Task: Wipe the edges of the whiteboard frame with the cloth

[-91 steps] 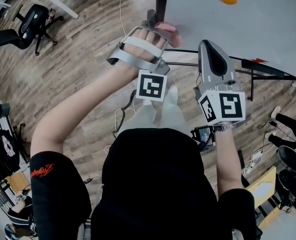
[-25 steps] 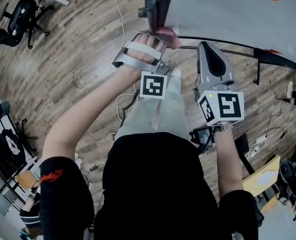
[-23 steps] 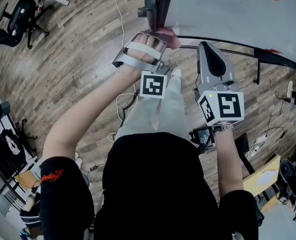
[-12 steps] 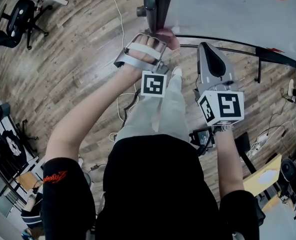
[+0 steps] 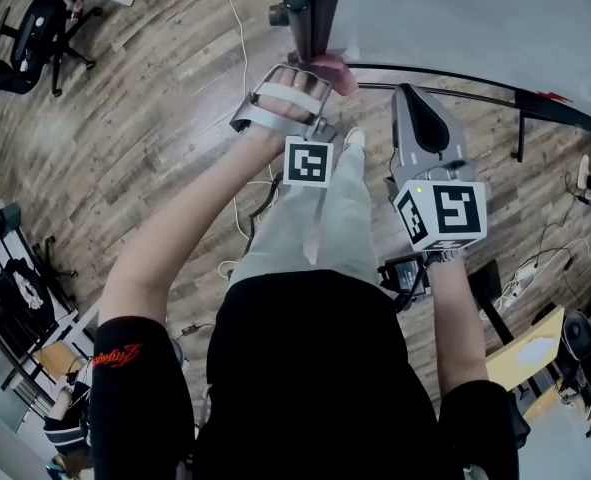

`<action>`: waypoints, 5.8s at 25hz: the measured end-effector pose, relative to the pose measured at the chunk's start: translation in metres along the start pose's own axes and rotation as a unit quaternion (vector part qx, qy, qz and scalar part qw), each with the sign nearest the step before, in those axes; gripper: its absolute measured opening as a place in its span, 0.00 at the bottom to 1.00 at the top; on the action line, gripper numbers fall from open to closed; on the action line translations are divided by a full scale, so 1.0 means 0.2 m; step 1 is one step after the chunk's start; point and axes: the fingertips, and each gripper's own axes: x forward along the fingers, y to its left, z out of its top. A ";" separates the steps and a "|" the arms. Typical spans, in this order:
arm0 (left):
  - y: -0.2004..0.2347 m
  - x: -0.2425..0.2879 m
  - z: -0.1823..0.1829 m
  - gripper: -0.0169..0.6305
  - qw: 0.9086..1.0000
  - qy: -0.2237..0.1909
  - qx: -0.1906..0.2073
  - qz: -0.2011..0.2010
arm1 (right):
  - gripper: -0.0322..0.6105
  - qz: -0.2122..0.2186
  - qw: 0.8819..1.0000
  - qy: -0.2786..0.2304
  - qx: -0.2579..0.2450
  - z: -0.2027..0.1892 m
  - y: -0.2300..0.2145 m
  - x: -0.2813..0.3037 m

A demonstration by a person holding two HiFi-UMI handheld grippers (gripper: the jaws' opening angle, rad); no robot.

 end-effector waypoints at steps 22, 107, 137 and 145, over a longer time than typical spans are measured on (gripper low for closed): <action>-0.19 0.10 -0.01 0.09 1.000 -0.008 0.000 -0.022 | 0.05 0.007 1.000 0.020 0.003 -0.12 0.05 0.07; 0.96 -1.41 -0.14 0.09 0.701 -0.304 -0.618 0.187 | 0.05 -0.010 0.979 -0.189 -0.073 0.66 0.61 -0.47; 0.95 -1.52 0.12 0.09 0.708 -0.332 -0.600 0.168 | 0.05 -0.034 0.974 -0.215 -0.066 0.69 0.57 -0.75; 0.91 -1.53 0.14 0.09 0.712 -0.330 -0.598 0.164 | 0.05 -0.028 0.975 -0.209 -0.070 0.66 0.59 -0.76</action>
